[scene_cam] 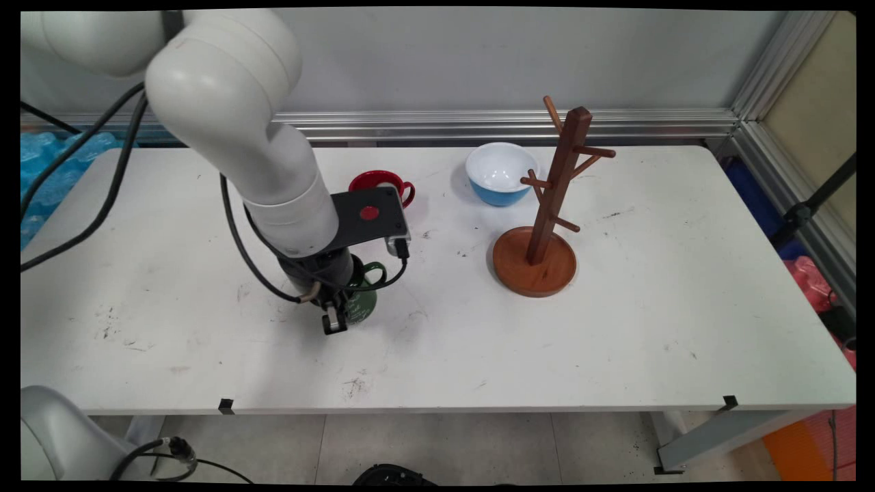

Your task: Place the picked object on the table

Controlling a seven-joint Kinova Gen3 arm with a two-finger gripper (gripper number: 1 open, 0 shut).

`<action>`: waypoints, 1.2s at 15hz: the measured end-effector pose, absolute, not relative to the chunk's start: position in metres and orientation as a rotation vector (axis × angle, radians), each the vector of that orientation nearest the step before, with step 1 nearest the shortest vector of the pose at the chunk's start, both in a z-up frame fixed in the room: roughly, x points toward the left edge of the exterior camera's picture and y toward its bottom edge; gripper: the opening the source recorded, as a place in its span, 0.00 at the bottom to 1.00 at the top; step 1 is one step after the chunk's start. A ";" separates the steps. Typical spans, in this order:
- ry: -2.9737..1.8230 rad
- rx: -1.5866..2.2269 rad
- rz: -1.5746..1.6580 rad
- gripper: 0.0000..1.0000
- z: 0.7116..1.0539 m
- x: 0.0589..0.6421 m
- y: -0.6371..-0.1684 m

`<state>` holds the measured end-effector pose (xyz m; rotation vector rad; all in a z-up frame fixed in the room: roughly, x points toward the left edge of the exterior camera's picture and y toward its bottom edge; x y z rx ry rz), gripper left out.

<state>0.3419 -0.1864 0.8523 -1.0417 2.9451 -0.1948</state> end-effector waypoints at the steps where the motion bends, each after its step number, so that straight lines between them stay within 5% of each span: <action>1: 2.941 -1.049 -0.196 0.00 0.852 0.341 -0.188; 18: 2.872 -1.144 -0.189 0.00 0.830 0.326 -0.215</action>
